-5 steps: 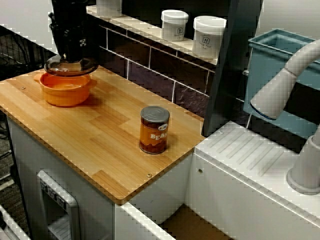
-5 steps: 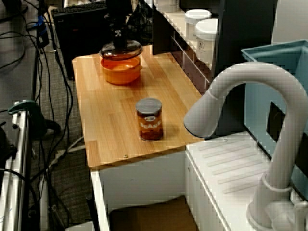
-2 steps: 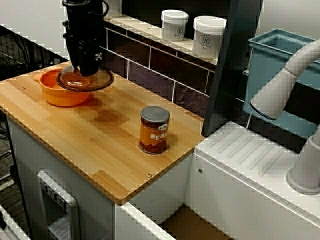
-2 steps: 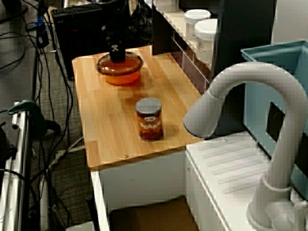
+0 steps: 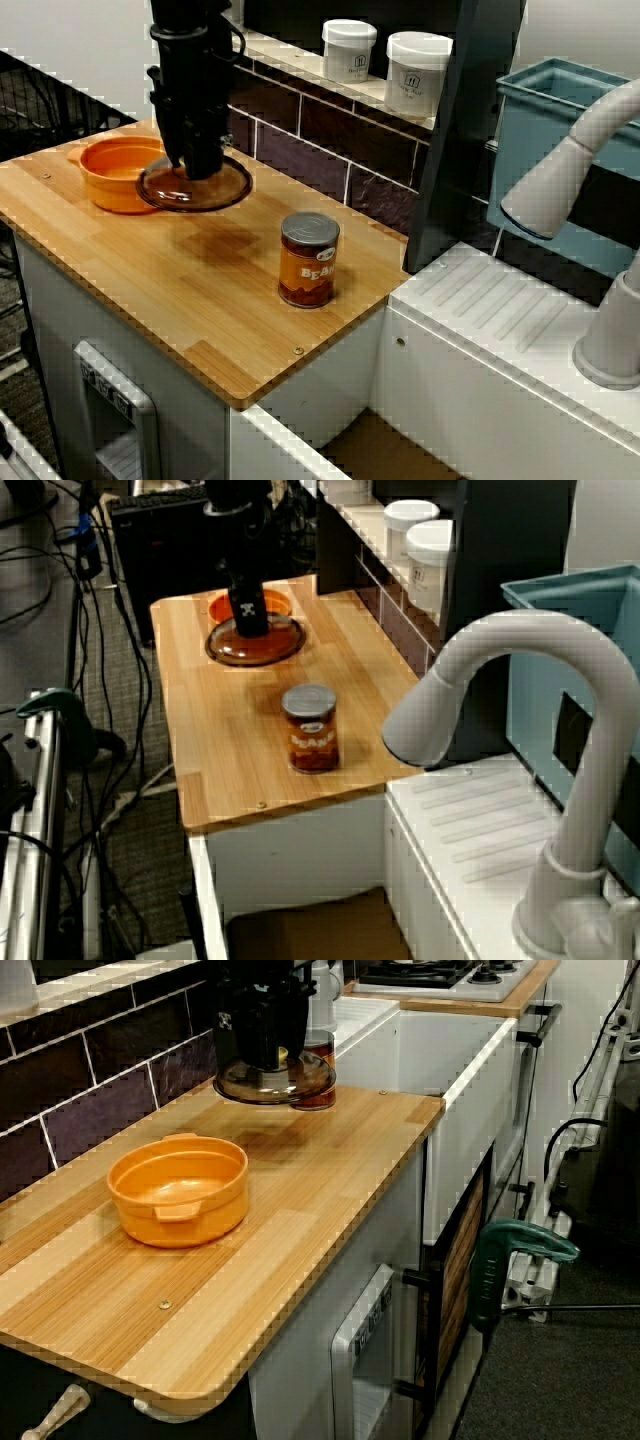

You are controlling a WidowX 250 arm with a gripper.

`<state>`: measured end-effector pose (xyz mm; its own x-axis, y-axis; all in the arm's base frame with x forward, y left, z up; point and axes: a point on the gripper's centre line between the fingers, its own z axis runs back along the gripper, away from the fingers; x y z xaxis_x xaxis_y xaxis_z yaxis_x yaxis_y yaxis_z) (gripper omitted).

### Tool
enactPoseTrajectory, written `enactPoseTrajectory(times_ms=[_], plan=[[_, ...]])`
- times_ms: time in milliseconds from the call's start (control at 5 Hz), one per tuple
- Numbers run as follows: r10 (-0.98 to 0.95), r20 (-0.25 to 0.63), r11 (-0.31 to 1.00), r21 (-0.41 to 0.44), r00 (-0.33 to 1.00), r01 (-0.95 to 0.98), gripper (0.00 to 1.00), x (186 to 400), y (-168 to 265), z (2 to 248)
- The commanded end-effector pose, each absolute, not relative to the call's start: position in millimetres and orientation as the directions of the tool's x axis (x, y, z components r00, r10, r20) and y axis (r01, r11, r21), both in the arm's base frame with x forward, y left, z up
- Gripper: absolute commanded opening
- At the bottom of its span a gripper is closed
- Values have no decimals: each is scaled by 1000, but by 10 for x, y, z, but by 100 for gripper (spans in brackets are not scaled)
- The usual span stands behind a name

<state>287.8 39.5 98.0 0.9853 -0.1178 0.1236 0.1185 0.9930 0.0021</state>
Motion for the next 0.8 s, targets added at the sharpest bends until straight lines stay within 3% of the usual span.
enactPoseTrajectory(times_ms=[0,200,600], plan=[[-92,133,996,33,987,88,0,2937,220,691],[-87,120,995,60,989,80,0,2976,211,503],[-98,102,992,85,990,89,0,2990,250,452]])
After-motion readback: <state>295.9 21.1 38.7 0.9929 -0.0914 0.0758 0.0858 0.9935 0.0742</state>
